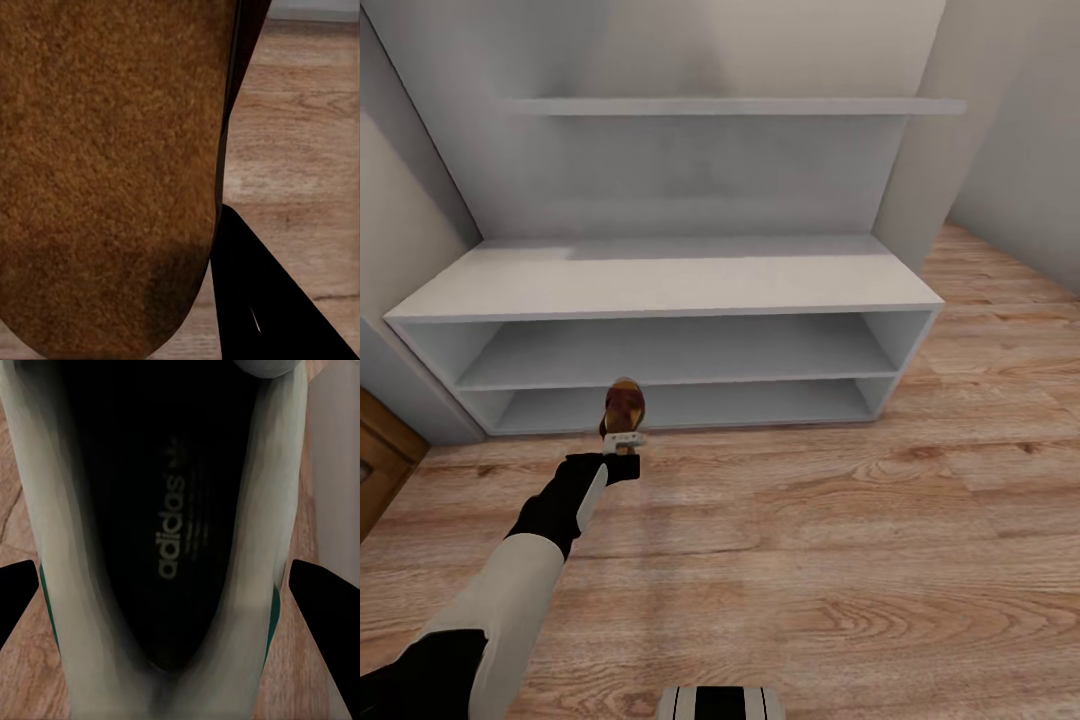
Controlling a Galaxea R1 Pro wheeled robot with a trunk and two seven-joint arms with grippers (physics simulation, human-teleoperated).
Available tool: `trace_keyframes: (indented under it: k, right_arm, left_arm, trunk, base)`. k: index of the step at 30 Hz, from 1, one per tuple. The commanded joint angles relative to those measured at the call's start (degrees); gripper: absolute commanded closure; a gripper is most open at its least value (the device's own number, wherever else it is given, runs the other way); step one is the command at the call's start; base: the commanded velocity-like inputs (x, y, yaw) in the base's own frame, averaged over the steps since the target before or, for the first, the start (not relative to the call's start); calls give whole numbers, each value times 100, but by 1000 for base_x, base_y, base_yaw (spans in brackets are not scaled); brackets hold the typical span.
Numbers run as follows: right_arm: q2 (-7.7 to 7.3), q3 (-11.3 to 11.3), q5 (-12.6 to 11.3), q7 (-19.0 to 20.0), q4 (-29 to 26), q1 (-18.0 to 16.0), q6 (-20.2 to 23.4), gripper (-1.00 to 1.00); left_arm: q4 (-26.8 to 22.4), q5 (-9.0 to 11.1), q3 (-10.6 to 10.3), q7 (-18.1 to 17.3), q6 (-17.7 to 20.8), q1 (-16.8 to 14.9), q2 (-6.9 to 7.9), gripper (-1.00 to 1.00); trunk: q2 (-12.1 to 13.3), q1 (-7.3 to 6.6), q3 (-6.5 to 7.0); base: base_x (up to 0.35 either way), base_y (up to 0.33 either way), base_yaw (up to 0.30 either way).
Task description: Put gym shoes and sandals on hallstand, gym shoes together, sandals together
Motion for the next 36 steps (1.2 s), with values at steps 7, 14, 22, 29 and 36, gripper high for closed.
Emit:
trace_keyframes:
  k: [7, 14, 22, 29, 36]
  right_arm:
    - [1, 5, 9, 10, 2, -5, 16, 100]
    - [34, 14, 16, 8, 0, -5, -528, 100]
    - [43, 8, 17, 6, -1, -5, -907, 100]
    - [43, 10, 17, -1, 0, -5, -916, 100]
    - [43, 10, 17, -2, -1, -7, -916, 100]
  left_arm:
    - [2, -22, 32, -30, -20, -4, -12, 100]
    - [2, -20, 33, -32, -22, -4, -12, 100]
    - [2, -22, 32, -33, -22, -4, -5, 100]
    - [2, -22, 32, -33, -22, -4, -12, 100]
    - [2, -22, 32, -33, -22, -4, -9, 100]
  trunk:
    - [-2, -1, -4]
    - [-2, -1, -4]
    - [-2, -1, -4]
    - [-2, -1, -4]
    - [-2, -1, -4]
  base:
    - [109, 0, 0]
    - [9, 0, 0]
    - [207, 0, 0]
    - [340, 0, 0]
    - [316, 125, 0]
